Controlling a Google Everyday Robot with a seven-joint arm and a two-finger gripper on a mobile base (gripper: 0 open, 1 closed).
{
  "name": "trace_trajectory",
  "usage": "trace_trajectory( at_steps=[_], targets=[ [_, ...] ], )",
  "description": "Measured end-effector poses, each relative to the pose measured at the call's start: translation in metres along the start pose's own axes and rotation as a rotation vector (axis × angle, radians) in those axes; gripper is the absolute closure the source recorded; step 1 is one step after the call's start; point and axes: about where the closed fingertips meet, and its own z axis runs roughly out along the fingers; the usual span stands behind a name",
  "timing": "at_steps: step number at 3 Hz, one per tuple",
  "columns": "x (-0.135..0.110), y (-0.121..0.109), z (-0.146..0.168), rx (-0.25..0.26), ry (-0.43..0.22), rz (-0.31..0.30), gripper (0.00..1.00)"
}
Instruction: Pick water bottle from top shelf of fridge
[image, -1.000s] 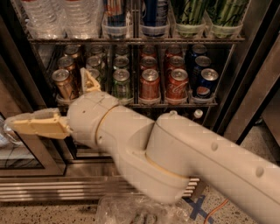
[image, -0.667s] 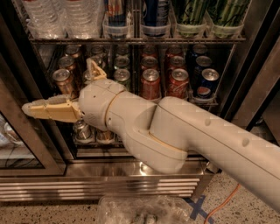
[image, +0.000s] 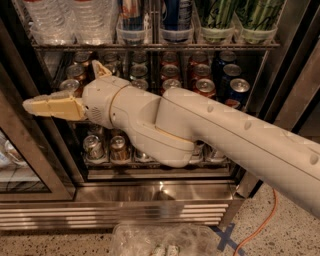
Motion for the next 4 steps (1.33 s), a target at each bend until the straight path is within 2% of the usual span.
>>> trace_trajectory(
  at_steps=[1,2,3,4],
  targets=[
    [-0.01,-0.017,0.013,0.078,0.004,0.065,0.0],
    [-0.013,-0.023,0.013,0.138,-0.01,0.161,0.0],
    [-0.025,0.035,0.031,0.124,-0.018,0.212,0.0],
    [-0.056,0.11,0.06,0.098,-0.071,0.166,0.0]
  ],
)
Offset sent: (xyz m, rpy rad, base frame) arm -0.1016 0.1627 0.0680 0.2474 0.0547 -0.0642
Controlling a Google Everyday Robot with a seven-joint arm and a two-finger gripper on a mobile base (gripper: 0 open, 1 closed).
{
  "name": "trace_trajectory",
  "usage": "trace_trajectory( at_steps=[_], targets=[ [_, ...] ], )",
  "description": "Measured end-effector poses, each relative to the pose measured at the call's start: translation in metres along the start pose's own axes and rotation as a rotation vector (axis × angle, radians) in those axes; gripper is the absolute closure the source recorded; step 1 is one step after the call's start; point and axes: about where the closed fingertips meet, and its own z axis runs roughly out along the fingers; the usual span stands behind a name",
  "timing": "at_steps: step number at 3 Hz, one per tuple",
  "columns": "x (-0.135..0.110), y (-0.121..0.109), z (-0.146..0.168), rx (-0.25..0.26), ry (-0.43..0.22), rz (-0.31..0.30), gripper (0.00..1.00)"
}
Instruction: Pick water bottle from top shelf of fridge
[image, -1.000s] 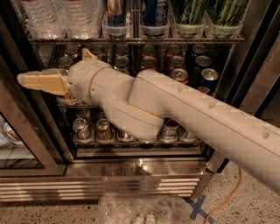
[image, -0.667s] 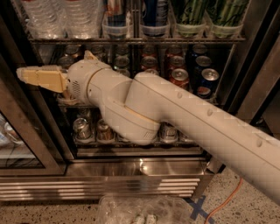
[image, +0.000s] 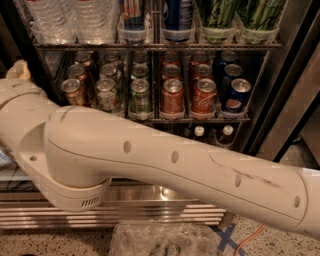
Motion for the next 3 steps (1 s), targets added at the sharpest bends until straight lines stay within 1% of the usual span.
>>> trace_trajectory(
  at_steps=[1,2,3],
  targets=[
    [-0.004,-0.0078,-0.0014,0.013,-0.015,-0.028,0.0],
    [-0.0036,-0.0079,-0.0015,0.012,-0.013,-0.026,0.0],
    [-0.0055,-0.0118,0.0031,0.046,0.031,-0.006,0.0]
  ],
)
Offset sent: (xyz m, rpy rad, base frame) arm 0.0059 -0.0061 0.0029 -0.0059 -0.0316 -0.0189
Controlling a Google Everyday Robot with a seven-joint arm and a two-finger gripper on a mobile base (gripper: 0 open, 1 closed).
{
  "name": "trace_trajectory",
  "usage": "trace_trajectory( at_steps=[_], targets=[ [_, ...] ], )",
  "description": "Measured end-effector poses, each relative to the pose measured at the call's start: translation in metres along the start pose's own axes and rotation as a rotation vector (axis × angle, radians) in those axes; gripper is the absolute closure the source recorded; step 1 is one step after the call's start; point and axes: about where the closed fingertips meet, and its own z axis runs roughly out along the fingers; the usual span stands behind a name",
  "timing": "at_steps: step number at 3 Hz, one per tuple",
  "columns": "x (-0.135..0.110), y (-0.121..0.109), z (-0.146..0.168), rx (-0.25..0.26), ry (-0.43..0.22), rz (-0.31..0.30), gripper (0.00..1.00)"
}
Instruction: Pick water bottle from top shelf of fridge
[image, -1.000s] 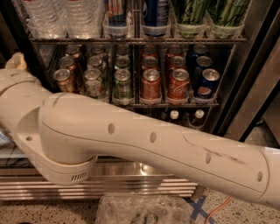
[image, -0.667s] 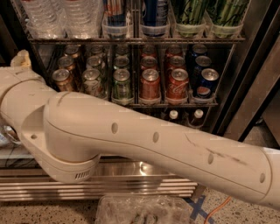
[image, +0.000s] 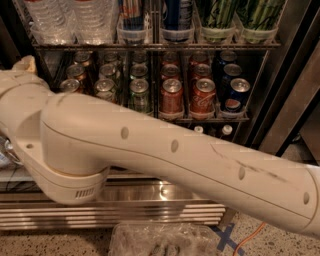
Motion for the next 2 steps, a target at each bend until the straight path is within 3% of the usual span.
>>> trace_trajectory(
  at_steps=[2],
  targets=[
    [-0.037,-0.023,-0.005,0.303,0.16,-0.022,0.0]
  ],
)
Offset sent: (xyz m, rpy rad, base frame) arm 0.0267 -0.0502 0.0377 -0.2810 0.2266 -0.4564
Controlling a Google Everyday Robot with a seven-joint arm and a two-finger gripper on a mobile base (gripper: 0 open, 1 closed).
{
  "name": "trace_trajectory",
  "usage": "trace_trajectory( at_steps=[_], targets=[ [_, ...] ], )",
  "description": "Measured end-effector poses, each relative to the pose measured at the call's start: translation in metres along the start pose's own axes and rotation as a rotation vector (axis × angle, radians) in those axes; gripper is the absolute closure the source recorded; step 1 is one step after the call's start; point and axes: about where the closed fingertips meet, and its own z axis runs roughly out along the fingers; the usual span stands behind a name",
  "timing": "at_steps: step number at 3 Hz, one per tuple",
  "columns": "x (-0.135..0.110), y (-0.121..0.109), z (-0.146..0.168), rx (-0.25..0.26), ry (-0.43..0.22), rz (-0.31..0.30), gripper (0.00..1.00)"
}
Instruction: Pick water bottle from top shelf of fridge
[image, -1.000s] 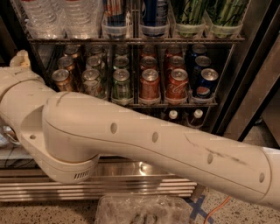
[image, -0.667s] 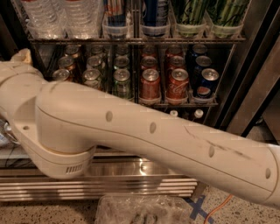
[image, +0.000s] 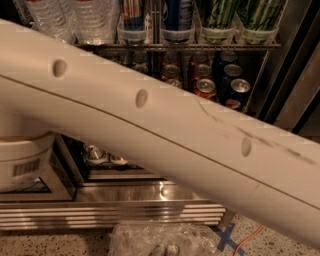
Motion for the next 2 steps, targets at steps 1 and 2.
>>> trace_trajectory(
  at_steps=[1,2],
  targets=[
    [-0.004,-0.0126,-0.0065,0.128,0.049,-0.008,0.0],
    [-0.0059,-0.0145,-0.0145,0.232,0.064,-0.053,0.0]
  ],
)
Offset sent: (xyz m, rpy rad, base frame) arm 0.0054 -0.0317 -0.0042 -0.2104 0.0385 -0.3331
